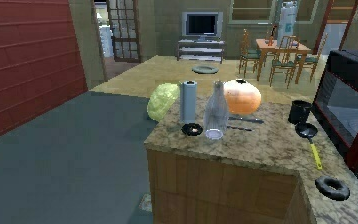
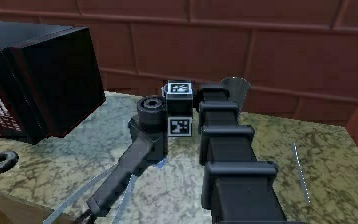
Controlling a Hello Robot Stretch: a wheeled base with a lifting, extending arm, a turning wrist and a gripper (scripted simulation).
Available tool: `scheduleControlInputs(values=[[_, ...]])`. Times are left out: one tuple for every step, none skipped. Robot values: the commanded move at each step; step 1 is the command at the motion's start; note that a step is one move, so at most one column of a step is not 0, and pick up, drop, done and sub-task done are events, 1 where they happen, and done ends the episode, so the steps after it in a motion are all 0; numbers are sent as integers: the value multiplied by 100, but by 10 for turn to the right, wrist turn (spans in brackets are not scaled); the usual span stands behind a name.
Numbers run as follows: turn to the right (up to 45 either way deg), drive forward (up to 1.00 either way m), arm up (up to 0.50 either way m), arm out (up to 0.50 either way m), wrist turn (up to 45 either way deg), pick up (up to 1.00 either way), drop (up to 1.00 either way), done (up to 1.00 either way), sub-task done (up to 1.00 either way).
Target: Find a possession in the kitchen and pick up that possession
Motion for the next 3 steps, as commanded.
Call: scheduleControlInputs(values=[[0,0,0,0,450,0,0,0,0],[0,0,0,0,450,0,0,0,0],[0,0,0,0,390,0,0,0,0]])
